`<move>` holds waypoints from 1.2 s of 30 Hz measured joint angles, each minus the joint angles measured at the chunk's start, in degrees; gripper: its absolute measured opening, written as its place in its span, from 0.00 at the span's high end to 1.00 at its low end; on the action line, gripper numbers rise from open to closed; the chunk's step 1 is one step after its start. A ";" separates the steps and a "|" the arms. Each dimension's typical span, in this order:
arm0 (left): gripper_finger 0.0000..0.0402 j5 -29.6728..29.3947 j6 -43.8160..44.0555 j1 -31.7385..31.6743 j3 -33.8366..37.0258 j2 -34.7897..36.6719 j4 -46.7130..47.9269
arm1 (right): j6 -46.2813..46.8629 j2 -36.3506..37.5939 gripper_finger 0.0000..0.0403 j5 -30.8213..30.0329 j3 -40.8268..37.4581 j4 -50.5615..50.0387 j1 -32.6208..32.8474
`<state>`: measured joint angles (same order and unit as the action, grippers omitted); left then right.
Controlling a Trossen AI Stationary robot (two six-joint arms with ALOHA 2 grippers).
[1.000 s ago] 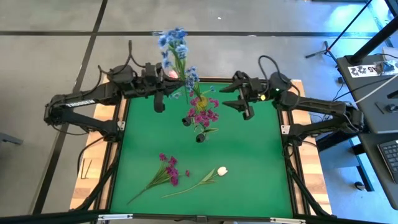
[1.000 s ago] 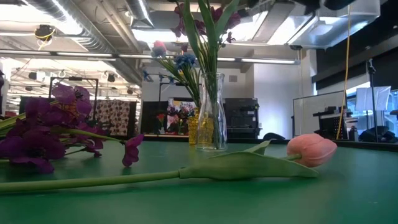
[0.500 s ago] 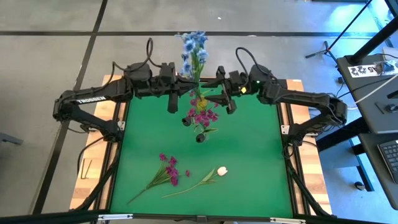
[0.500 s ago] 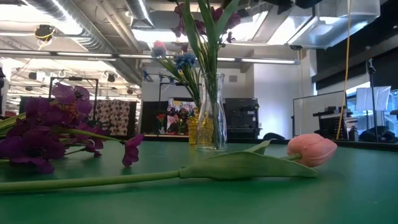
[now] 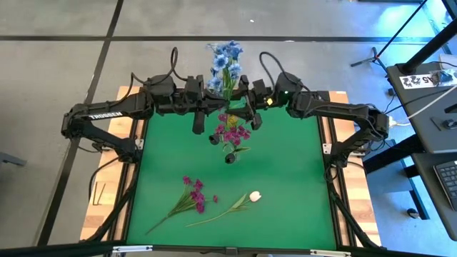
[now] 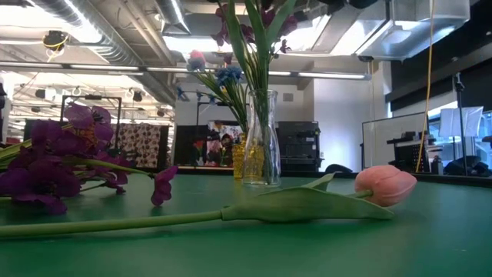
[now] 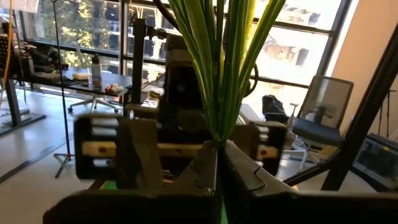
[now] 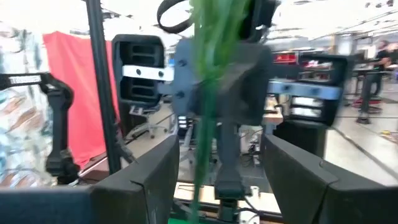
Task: Sort flowers into vase by color
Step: Put the blue flowers into the yellow vase
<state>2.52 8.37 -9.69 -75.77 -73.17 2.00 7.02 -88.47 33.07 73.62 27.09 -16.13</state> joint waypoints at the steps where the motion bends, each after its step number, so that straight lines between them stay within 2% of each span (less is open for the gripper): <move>1: 1.00 0.00 0.00 0.00 0.00 0.00 0.00 | 0.00 -0.38 0.44 0.04 0.24 -0.19 0.31; 7: 1.00 -0.26 0.02 0.32 0.00 0.04 1.87 | -1.24 -0.91 0.47 0.22 0.64 -0.30 1.16; 16: 1.00 -0.66 0.02 0.35 0.00 0.04 3.86 | -1.01 -0.91 0.72 0.88 0.64 -1.81 1.11; 21: 1.00 -1.73 0.02 0.39 0.00 0.04 6.33 | -1.26 -0.91 0.81 1.08 0.64 -3.89 1.11; 31: 1.00 -1.82 0.02 0.39 0.00 0.04 7.69 | -1.96 -0.91 0.94 1.11 0.64 -4.76 1.09; 36: 0.93 -1.84 0.47 0.39 0.00 0.04 7.84 | -2.86 -0.92 0.97 1.00 0.64 -4.74 1.09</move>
<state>0.69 8.84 -9.30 -75.77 -73.12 9.84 4.16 -89.40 34.07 74.26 22.35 -15.05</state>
